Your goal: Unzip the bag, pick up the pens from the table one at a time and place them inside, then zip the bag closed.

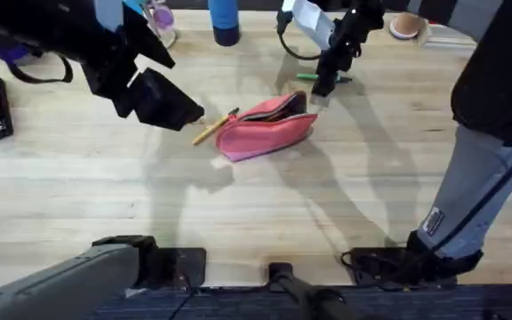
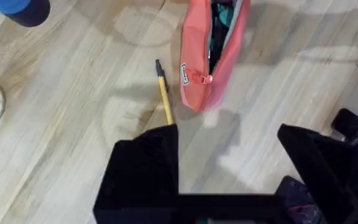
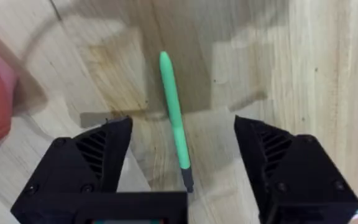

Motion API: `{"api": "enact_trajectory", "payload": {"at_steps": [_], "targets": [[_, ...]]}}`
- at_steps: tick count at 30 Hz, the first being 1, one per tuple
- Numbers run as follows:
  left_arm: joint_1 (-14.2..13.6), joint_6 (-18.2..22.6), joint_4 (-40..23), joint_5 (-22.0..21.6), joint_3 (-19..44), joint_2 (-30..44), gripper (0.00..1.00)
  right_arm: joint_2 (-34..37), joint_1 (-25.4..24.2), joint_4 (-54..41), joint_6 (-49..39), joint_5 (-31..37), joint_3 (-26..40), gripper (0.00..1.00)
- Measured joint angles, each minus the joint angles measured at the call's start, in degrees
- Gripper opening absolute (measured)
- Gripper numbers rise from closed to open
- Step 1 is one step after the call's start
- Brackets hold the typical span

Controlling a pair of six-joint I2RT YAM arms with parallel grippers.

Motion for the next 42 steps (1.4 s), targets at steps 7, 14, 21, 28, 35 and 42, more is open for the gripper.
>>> {"api": "enact_trajectory", "payload": {"at_steps": [7,14,21,28,35,42], "targets": [[0.0,0.0,0.0,0.0,0.0,0.0,0.995,0.4,-0.5,0.1,-0.1,-2.4,0.1,0.976],[0.0,0.0,0.0,0.0,0.0,0.0,0.996,1.3,-1.4,-0.8,2.4,-4.3,0.8,0.99],[0.0,0.0,0.0,0.0,0.0,0.0,0.995,2.7,-1.9,-3.2,6.6,-5.1,2.5,0.996],[0.0,0.0,0.0,0.0,0.0,0.0,0.994,3.3,-2.3,-4.1,8.3,-9.0,2.8,0.996],[0.0,0.0,0.0,0.0,0.0,0.0,0.995,3.3,-2.3,-3.8,10.8,-9.2,2.8,0.996],[0.0,0.0,0.0,0.0,0.0,0.0,0.995,3.3,-2.2,-3.9,11.1,-8.8,2.8,0.996]]}}
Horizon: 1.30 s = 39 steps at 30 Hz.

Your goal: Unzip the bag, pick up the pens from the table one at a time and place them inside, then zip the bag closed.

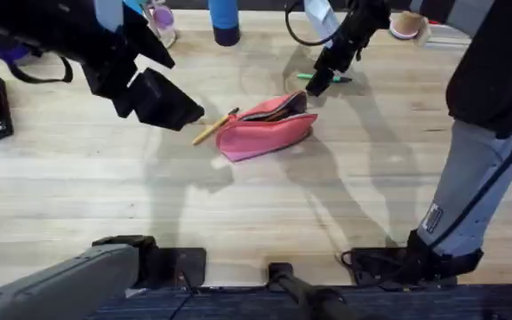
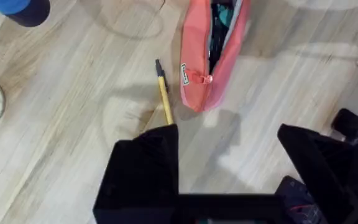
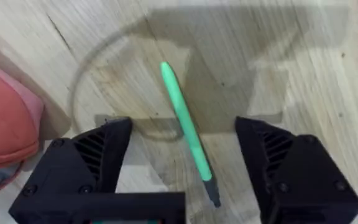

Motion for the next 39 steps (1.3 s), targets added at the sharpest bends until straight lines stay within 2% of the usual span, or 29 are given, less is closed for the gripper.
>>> {"api": "enact_trajectory", "payload": {"at_steps": [3,4,8,10,13,16,17,28,39], "targets": [[0.0,0.0,0.0,0.0,0.0,0.0,0.995,0.0,0.0,0.0,0.0,0.0,0.0,0.996],[0.0,0.0,0.0,0.0,0.0,0.0,0.995,0.0,0.0,0.0,0.0,0.0,0.0,0.953],[0.0,0.0,0.0,0.0,0.0,0.0,0.995,0.0,0.1,0.3,0.1,-0.2,0.0,0.614],[0.0,0.0,0.0,0.0,0.0,0.0,0.995,0.0,0.3,0.3,0.2,-0.2,0.0,0.491],[0.0,0.0,0.0,0.0,0.0,0.0,0.995,0.0,0.4,0.4,0.1,-0.3,0.0,0.367],[0.0,0.0,0.0,0.0,0.0,0.0,0.995,0.0,0.5,0.6,0.2,-0.5,0.0,0.088],[0.0,0.0,0.0,0.0,0.0,0.0,0.996,0.0,0.5,0.6,0.2,-0.6,0.0,0.049],[0.0,0.0,0.0,0.0,0.0,0.0,0.995,0.1,0.5,0.1,0.2,-0.7,0.4,0.029],[0.0,0.0,0.0,0.0,0.0,0.0,0.995,2.4,1.3,-9.3,0.4,-1.5,5.9,0.031]]}}
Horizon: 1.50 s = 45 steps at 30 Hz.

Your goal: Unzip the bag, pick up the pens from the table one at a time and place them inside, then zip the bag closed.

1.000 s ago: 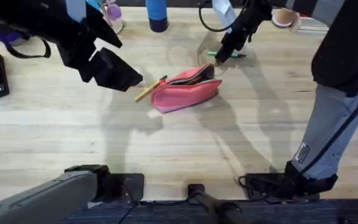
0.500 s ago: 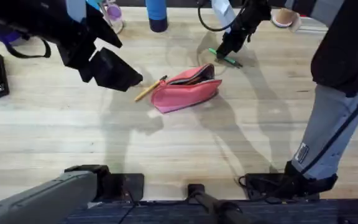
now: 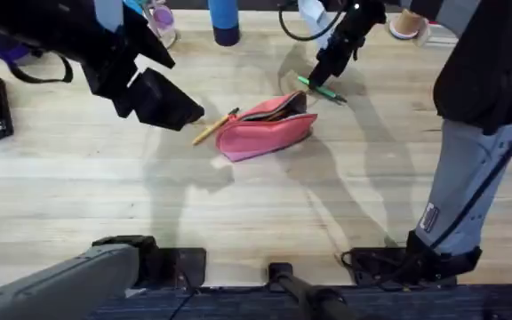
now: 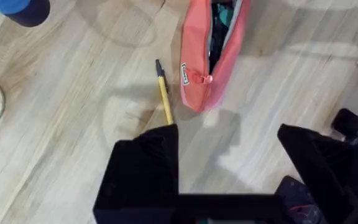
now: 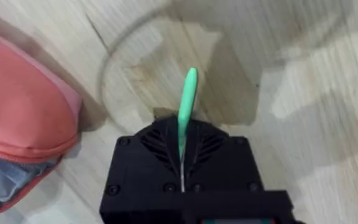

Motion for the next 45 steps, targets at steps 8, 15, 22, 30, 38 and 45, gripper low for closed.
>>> {"api": "enact_trajectory", "payload": {"at_steps": [8,15,22,30,38,45], "targets": [[0.0,0.0,0.0,0.0,0.0,0.0,0.995,-3.0,0.3,-1.1,-1.1,-0.1,0.1,0.031],[0.0,0.0,0.0,0.0,0.0,0.0,0.995,-9.9,0.3,-3.6,-4.1,-1.3,0.2,0.031],[0.0,0.0,0.0,0.0,0.0,0.0,0.995,-14.1,0.3,-8.8,-14.4,-8.4,0.4,0.031],[0.0,0.0,0.0,0.0,0.0,0.0,0.995,-17.5,0.4,-13.5,-26.2,-16.0,0.4,0.031],[0.0,0.0,0.0,0.0,0.0,0.0,0.995,-18.7,0.5,-15.8,-32.6,-19.7,0.4,0.031],[0.0,0.0,0.0,0.0,0.0,0.0,0.995,-18.7,0.9,-17.8,-36.8,-20.6,0.4,0.031]]}}
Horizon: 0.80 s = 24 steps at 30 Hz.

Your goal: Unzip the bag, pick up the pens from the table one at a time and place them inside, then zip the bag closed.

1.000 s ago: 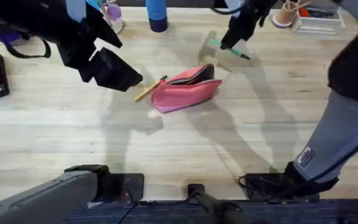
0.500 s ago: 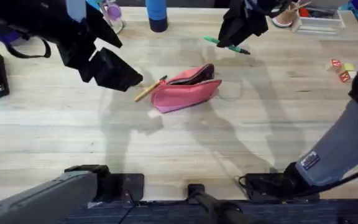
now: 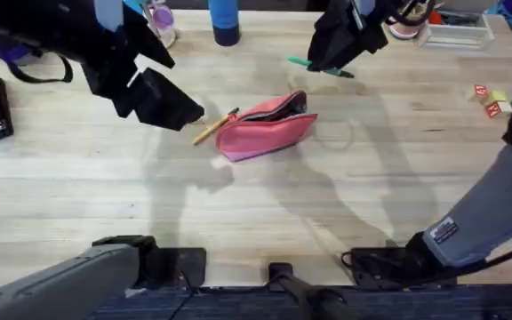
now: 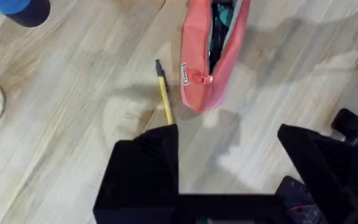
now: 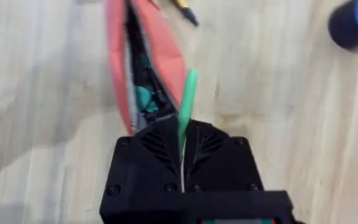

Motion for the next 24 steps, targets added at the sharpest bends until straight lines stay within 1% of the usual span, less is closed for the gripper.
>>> {"api": "enact_trajectory", "payload": {"at_steps": [5,10,16,20,24], "targets": [[0.0,0.0,0.0,0.0,0.0,0.0,0.995,0.0,2.5,-3.1,-6.1,0.1,0.0,0.031],[0.0,0.0,0.0,0.0,0.0,0.0,0.995,0.0,5.9,-3.0,-9.2,3.0,-0.5,0.031],[0.0,0.0,0.0,0.0,0.0,0.0,0.995,0.0,8.7,-1.6,-12.8,6.5,-5.8,0.031],[0.0,0.0,0.0,0.0,0.0,0.0,0.995,0.0,9.6,0.6,-13.6,8.7,-9.7,0.031],[0.0,0.0,0.0,0.0,0.0,0.0,0.995,0.0,9.7,2.1,-13.9,9.6,-11.4,0.031]]}}
